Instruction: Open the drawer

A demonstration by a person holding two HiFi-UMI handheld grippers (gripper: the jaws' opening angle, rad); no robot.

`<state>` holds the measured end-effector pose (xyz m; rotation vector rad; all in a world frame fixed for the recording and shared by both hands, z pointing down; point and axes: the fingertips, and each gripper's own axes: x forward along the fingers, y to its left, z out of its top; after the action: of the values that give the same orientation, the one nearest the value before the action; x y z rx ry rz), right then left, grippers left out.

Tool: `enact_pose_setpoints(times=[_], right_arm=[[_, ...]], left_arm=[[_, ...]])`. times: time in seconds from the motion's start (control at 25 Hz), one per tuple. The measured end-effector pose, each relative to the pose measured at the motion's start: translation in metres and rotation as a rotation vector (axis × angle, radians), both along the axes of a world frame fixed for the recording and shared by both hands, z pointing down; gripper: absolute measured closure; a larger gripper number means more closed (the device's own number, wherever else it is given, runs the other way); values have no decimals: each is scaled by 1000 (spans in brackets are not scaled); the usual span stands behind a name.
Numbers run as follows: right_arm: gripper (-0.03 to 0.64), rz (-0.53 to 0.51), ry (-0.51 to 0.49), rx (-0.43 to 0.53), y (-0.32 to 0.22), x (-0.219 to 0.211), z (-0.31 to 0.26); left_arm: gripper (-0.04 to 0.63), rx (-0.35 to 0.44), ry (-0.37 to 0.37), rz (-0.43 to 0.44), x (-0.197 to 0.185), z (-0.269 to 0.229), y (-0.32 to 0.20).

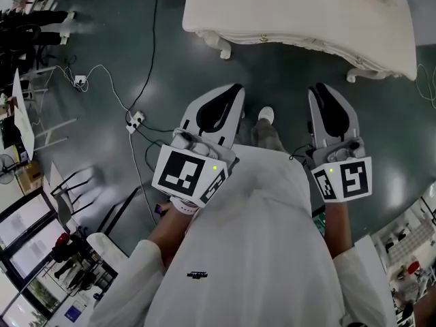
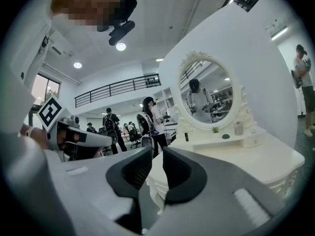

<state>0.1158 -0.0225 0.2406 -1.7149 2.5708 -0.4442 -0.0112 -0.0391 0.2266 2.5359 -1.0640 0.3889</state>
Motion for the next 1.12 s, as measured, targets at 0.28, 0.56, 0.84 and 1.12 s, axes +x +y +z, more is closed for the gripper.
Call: enact_pose_setpoints(times=[0.28,0.56,0.84,1.12], right_arm=[[531,7,5,-48,-10,-1,24],[502,-18,31,-71,-21,-8,48],[502,-20,15,-115,-33,-21,77],[474,-54,19,-130,-46,-30,106]], left_arm=[[586,-40,-26,3,-6,23,-2],[586,-53,-58,-3,-14,40,-6],[586,-89,-61,-34,-26,60,-11],[586,-127,-65,-47,-32,81,-19]])
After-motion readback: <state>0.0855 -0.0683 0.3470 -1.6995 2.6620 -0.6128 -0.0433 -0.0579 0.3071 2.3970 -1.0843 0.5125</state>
